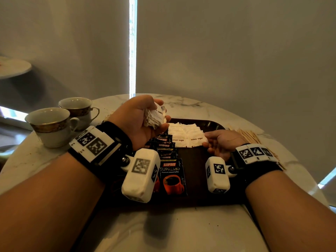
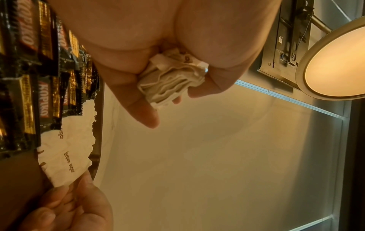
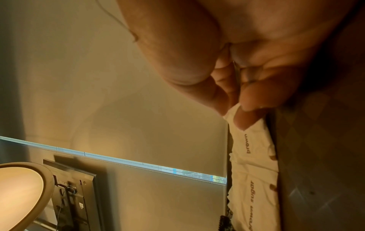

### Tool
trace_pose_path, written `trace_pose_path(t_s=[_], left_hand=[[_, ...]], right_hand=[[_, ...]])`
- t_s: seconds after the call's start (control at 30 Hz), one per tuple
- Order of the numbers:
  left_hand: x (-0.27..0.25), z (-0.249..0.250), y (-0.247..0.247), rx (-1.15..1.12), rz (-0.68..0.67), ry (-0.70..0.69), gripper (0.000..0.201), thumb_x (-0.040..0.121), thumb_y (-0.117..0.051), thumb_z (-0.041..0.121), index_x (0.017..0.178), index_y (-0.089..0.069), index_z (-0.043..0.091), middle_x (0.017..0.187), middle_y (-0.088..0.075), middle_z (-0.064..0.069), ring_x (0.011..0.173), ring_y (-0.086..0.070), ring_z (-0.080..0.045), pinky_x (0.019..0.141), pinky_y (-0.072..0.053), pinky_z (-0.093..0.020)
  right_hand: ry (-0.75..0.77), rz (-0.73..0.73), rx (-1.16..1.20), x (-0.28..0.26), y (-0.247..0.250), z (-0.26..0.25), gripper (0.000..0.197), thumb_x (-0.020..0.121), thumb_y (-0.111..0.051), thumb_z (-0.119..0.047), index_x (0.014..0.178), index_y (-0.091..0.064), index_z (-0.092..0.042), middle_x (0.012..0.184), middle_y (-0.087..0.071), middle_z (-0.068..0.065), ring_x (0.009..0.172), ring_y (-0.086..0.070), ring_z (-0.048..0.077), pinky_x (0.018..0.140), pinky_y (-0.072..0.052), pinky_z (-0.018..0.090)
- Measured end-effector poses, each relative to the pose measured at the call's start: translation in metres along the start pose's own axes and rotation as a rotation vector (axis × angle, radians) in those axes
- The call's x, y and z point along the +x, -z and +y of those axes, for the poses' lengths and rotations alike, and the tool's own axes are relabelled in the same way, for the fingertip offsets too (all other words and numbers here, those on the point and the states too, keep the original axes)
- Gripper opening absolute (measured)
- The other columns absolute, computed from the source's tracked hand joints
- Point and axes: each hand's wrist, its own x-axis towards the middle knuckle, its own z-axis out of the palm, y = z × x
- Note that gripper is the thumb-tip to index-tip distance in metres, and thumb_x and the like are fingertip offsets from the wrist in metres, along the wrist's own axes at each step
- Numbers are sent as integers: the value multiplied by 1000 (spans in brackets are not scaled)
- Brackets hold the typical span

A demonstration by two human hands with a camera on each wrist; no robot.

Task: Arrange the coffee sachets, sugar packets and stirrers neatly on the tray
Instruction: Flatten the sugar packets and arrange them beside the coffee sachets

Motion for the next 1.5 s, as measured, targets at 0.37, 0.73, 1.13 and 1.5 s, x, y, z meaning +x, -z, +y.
trace_pose_path(t_s=[0.37, 0.73, 1.13, 1.5], left_hand=[[0, 1, -1, -53, 3, 31, 29, 90, -43, 5, 113, -60, 5, 125, -54, -26, 97, -64, -34, 59, -58, -32], [-2, -1, -2, -70, -58, 79, 48, 92, -47, 0, 139, -44, -7, 127, -60, -33, 91, -74, -35, 63, -61, -37], [-3, -7, -1, 126, -139, 53, 35, 78, -69, 5, 111, -56, 1, 93, -65, -15, 64, -68, -19, 48, -52, -25], [-2, -7, -2, 105, -109, 71, 32, 95, -42, -3, 115, -62, 12, 117, -67, -24, 78, -73, -31, 53, -57, -33]], right_hand=[[-6, 1, 46, -1, 1, 0, 12, 98, -56, -12, 106, -58, -3, 84, -60, 10, 62, -60, 14, 44, -46, 19], [203, -110, 347, -20, -2, -14, 12, 95, -60, -21, 88, -60, -11, 73, -55, 4, 56, -55, 14, 42, -42, 22], [384, -404, 165, -69, -39, -7, 25, 73, -71, -27, 90, -61, -12, 71, -62, 0, 56, -55, 13, 49, -34, 24], [411, -306, 336, -65, -39, -9, 11, 94, -54, -7, 83, -57, -9, 75, -65, 7, 63, -61, 18, 51, -39, 28]])
